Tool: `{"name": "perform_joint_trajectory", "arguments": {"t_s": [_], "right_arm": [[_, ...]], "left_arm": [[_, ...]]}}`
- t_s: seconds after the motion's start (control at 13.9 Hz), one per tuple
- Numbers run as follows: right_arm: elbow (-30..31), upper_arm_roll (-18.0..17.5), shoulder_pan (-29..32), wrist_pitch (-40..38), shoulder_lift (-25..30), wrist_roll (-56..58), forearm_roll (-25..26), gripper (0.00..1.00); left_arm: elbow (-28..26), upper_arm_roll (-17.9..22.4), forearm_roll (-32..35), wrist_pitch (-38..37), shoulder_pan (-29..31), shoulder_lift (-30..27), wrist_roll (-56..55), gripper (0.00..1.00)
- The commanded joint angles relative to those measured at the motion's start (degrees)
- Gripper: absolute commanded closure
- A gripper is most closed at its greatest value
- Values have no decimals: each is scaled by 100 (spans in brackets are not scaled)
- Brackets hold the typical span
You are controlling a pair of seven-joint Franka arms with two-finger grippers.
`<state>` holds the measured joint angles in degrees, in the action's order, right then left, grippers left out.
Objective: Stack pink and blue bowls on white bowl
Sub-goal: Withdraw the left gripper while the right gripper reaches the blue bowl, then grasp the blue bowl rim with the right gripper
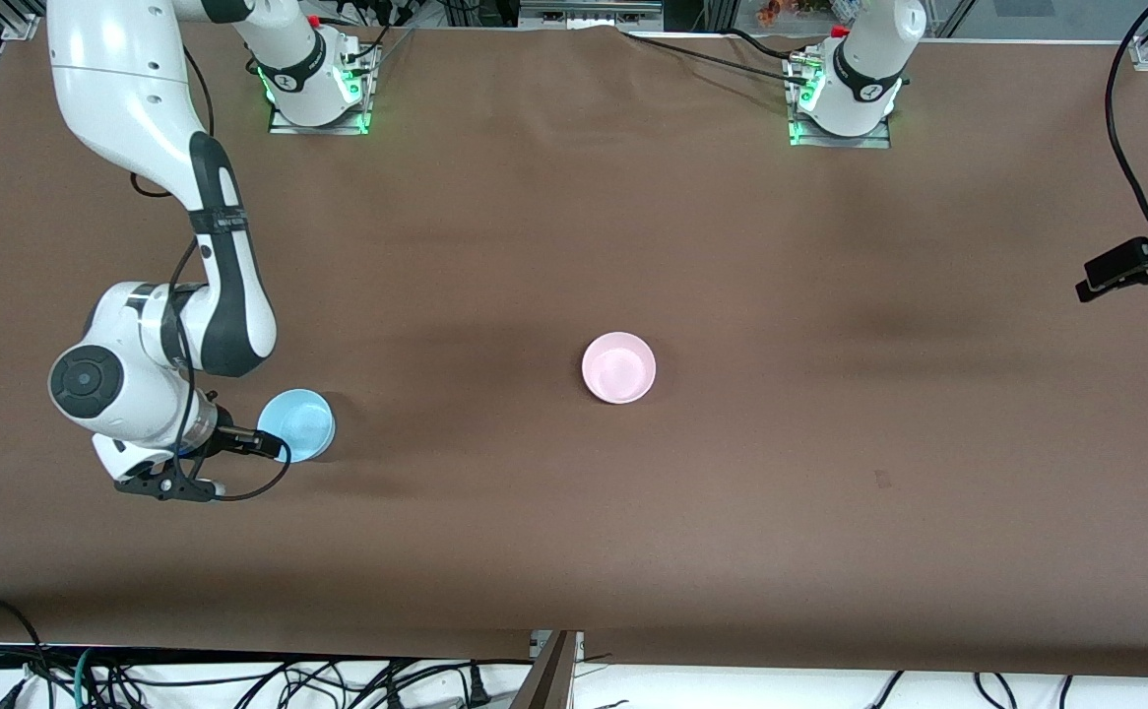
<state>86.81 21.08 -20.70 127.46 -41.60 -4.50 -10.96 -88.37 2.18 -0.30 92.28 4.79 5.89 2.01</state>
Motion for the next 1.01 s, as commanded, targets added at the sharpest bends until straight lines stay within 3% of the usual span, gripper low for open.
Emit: {"name": "perform_joint_trajectory", "arguments": {"t_s": [0.0, 0.94], "right_arm": [[142, -8, -39, 95, 38, 55, -46, 1], [916, -8, -65, 95, 231, 442, -64, 1]], "left_arm": [[47, -331, 39, -114, -13, 71, 45, 0], [153, -464, 3, -123, -4, 264, -166, 0]]}}
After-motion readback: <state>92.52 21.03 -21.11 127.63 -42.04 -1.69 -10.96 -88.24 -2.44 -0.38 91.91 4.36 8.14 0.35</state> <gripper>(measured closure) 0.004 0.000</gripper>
